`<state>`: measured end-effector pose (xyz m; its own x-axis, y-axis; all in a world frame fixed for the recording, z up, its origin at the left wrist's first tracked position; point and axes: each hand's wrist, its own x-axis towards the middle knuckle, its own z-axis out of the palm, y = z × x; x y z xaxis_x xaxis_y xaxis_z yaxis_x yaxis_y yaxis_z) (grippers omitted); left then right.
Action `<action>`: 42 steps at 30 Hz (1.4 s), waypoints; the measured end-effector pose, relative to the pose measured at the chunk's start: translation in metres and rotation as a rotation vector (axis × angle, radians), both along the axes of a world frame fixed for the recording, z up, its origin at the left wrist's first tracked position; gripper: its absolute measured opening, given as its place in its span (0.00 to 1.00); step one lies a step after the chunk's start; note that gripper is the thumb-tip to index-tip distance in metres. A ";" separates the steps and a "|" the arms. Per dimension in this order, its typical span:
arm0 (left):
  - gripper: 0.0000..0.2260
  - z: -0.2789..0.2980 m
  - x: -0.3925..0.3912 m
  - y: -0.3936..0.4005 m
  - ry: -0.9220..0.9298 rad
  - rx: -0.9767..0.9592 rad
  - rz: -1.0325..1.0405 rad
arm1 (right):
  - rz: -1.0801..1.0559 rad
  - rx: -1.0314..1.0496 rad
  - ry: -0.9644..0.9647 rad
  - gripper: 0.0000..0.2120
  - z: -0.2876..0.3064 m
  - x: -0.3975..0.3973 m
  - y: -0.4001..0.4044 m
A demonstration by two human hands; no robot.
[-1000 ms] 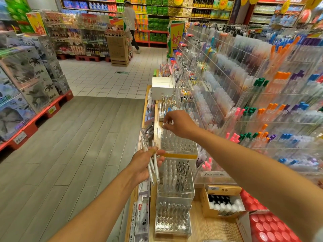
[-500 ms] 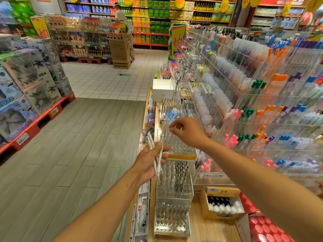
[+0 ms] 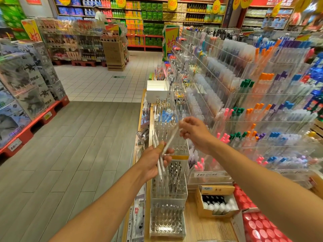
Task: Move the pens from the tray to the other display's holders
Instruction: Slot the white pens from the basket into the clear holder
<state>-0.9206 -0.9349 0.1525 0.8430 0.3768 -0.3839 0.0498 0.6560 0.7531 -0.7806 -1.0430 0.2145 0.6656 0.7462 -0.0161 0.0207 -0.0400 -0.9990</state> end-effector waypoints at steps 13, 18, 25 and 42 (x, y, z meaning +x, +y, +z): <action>0.08 -0.006 0.000 0.002 0.070 0.017 -0.023 | -0.207 -0.209 -0.864 0.05 -0.021 0.032 -0.014; 0.10 -0.005 0.001 0.000 0.063 0.041 -0.019 | -0.151 -0.251 -0.895 0.06 -0.032 0.031 -0.014; 0.10 -0.006 0.004 -0.003 0.029 0.076 -0.043 | -0.139 -0.258 -0.833 0.07 -0.048 0.030 -0.019; 0.11 0.005 0.009 -0.018 0.014 0.213 -0.101 | -0.011 -0.281 -0.644 0.08 -0.022 0.022 -0.033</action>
